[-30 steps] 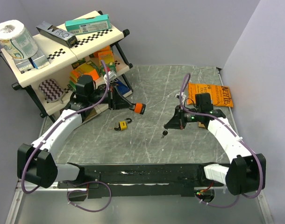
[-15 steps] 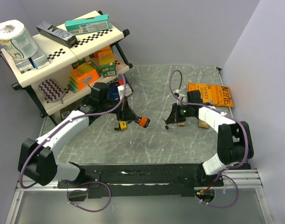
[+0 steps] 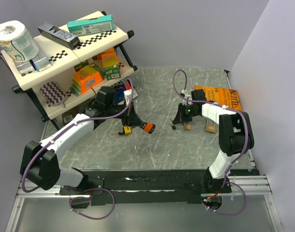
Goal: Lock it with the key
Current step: Place the key at the center of the board.
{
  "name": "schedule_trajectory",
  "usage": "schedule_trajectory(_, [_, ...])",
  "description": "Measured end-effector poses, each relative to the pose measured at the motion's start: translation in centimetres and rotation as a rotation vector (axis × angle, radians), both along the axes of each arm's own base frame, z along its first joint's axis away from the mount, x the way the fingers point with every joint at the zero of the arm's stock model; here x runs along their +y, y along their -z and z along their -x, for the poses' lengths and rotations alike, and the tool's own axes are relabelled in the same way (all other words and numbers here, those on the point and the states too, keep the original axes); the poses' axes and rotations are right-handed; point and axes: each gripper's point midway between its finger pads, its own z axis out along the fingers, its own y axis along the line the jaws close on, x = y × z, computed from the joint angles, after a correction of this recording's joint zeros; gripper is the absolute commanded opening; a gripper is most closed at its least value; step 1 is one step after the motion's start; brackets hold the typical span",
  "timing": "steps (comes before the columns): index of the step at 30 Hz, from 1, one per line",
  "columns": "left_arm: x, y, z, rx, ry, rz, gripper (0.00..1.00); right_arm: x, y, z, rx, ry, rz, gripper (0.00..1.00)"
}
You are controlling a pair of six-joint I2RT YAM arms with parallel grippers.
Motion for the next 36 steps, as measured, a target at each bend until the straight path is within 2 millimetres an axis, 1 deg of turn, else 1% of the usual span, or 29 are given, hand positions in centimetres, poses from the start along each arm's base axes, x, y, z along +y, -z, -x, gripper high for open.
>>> schedule_trajectory(2, [0.0,0.3,-0.1,0.008,-0.003,-0.006,0.01,-0.2,0.3,-0.2,0.003,0.004,0.012,0.08])
schedule_trajectory(3, [0.0,0.5,-0.2,0.012,-0.005,-0.01,0.01,-0.3,0.5,-0.2,0.005,0.007,0.017,0.13])
schedule_trajectory(5, [-0.1,0.9,-0.3,0.021,-0.008,-0.017,0.01,-0.5,0.8,-0.4,0.009,0.014,0.027,0.2])
schedule_trajectory(6, [-0.1,1.1,-0.4,0.022,-0.009,-0.019,0.01,-0.6,0.8,-0.4,0.007,0.013,0.031,0.31])
schedule_trajectory(8, [-0.1,1.3,-0.5,0.022,-0.009,-0.024,0.01,-0.7,0.8,-0.5,0.006,0.014,0.035,0.45])
schedule_trajectory(9, [-0.1,1.5,-0.5,0.024,-0.009,-0.027,0.01,-0.7,0.8,-0.5,0.002,0.01,0.037,0.54])
schedule_trajectory(11, [-0.1,1.8,-0.5,0.029,-0.008,-0.034,0.01,-0.7,0.7,-0.5,-0.001,0.007,0.037,0.56])
schedule_trajectory(12, [0.0,2.0,-0.5,0.034,-0.009,-0.04,0.01,-0.7,0.7,-0.5,-0.004,0.003,0.038,0.59])
schedule_trajectory(14, [0.0,2.3,-0.5,0.042,-0.009,-0.048,0.01,-0.7,0.5,-0.5,-0.01,-0.003,0.035,0.6])
schedule_trajectory(16, [0.0,2.7,-0.5,0.056,-0.009,-0.059,0.01,-0.6,0.0,-0.4,-0.02,-0.014,0.028,0.65])
schedule_trajectory(17, [0.0,3.0,-0.5,0.065,-0.01,-0.065,0.01,-0.5,-0.5,-0.3,-0.03,-0.022,0.022,0.67])
schedule_trajectory(18, [0.0,3.1,-0.5,0.072,-0.01,-0.069,0.01,-0.4,-1.2,-0.3,-0.045,-0.03,0.013,0.71])
schedule_trajectory(20, [0.0,3.5,-0.5,0.091,-0.011,-0.08,0.01,0.0,-3.0,-0.4,-0.099,-0.054,-0.006,0.77])
schedule_trajectory(21, [0.0,3.6,-0.6,0.102,-0.013,-0.087,0.01,0.1,-4.0,-0.4,-0.131,-0.067,-0.016,0.83])
schedule_trajectory(22, [-0.1,3.8,-0.7,0.116,-0.015,-0.095,0.01,0.4,-5.4,-0.3,-0.18,-0.091,-0.028,0.89])
schedule_trajectory(24, [-0.2,4.0,-0.9,0.149,-0.018,-0.107,0.01,0.8,-8.0,0.0,-0.272,-0.124,-0.045,0.98])
schedule_trajectory(26, [-0.5,4.4,-1.3,0.193,-0.02,-0.119,0.01,1.5,-10.9,0.9,-0.4,-0.182,-0.05,0.99])
schedule_trajectory(28, [-0.8,4.6,-1.3,0.236,-0.017,-0.121,0.01,2.7,-13.0,2.5,-0.513,-0.257,-0.045,0.99])
schedule_trajectory(30, [-1.0,5.1,-1.1,0.291,-0.012,-0.122,0.01,4.4,-14.2,4.4,-0.595,-0.344,-0.042,0.99])
schedule_trajectory(32, [-1.1,5.4,-0.9,0.35,-0.015,-0.124,0.01,6.4,-14.8,6.4,-0.659,-0.444,-0.034,0.99])
schedule_trajectory(34, [-1.2,5.5,-0.7,0.402,-0.016,-0.12,0.01,8.6,-14.9,8.4,-0.698,-0.547,-0.033,0.99])
schedule_trajectory(36, [-1.4,5.3,-0.5,0.445,-0.014,-0.111,0.01,9.7,-14.7,9.4,-0.709,-0.603,-0.029,0.99])
